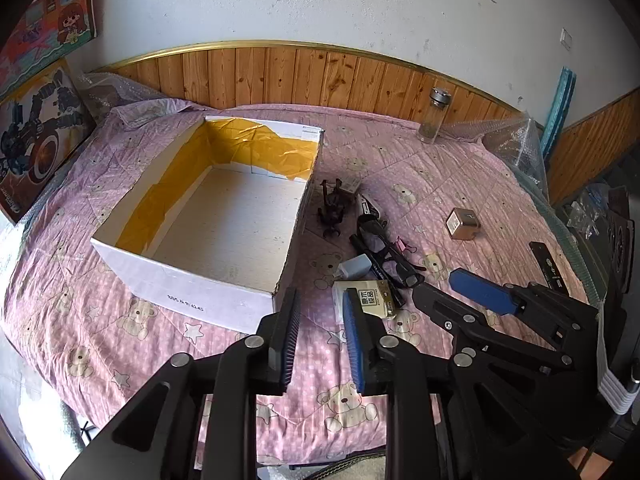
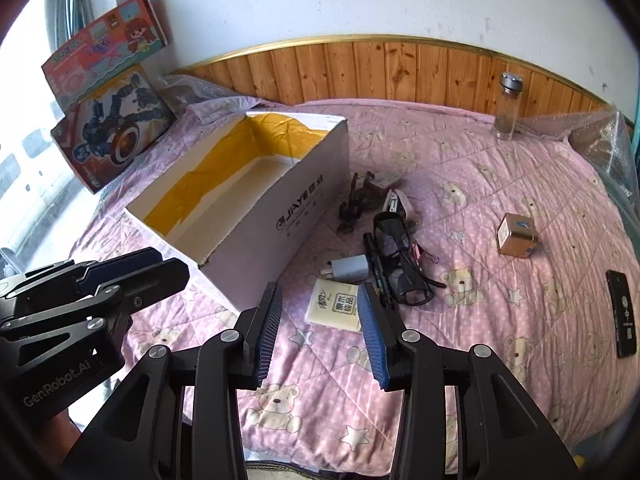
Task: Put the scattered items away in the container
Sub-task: 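Grasp the cream tissue pack with the left tool while the right tool approaches the pink binder clip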
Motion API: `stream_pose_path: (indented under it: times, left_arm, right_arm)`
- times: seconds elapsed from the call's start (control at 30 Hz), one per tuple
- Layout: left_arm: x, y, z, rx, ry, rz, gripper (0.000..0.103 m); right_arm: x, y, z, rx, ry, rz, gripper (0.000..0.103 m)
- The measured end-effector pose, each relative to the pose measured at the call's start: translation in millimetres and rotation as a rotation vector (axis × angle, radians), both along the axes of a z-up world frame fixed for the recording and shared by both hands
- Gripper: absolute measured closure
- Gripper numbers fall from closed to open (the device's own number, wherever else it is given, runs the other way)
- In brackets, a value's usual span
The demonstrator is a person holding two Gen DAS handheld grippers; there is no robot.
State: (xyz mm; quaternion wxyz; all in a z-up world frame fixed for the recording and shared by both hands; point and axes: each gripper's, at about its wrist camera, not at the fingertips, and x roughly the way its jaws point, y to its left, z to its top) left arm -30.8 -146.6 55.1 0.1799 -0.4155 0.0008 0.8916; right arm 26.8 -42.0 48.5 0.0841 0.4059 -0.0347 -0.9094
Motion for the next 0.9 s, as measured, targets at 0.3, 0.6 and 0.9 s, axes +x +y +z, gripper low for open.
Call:
stream_pose_path:
  times: [0.3,0.6,0.9]
  left_arm:
    - [-11,37,-16,0.017,-0.025,-0.097,0.058]
    - [-35,76,-55,-0.011,-0.099,-0.193,0.047]
    - [-68,89,-114,-0.04,-0.224,-0.168,0.047]
  right_arm:
    - [-21,42,-32,-0.034,-0.078,-0.076,0.058]
    - [-44,92,-74,-0.103,-0.174,-0.145,0.058]
    - [-89,102,-101,-0.108,-0.213,-0.076,0.057]
